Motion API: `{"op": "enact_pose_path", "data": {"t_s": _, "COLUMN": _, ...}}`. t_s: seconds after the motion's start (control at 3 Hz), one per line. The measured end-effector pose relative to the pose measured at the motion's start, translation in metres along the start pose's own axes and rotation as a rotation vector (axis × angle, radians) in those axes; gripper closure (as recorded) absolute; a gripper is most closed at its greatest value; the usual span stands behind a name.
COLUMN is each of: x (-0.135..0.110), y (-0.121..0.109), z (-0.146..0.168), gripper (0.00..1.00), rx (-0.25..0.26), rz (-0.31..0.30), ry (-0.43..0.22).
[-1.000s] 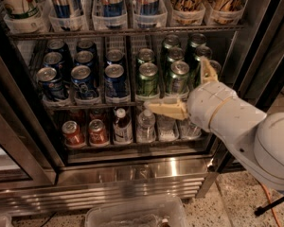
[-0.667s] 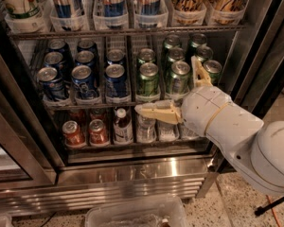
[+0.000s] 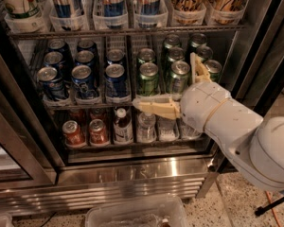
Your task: Pick redbull can from top shelf of fridge
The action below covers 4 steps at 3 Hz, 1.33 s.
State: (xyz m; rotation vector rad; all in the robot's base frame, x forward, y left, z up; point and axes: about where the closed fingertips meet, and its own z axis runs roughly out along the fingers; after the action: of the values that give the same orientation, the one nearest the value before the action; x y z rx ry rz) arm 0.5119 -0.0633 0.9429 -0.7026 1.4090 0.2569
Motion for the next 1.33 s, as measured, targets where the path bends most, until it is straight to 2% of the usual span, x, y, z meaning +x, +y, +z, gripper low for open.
{"op": "enact_pose_path", "data": {"t_s": 0.33, "x": -0.018, "y": -0.007, "z": 0.002, "gripper": 0.0, "rx": -0.027, "rz": 0.031, "ry": -0.021}}
{"op": "enact_pose_path", "data": {"t_s": 1.33, "x": -0.052, "y": -0.014, "z": -0.002, "gripper": 0.0, "rx": -0.206, "rz": 0.062, "ry": -0.01}}
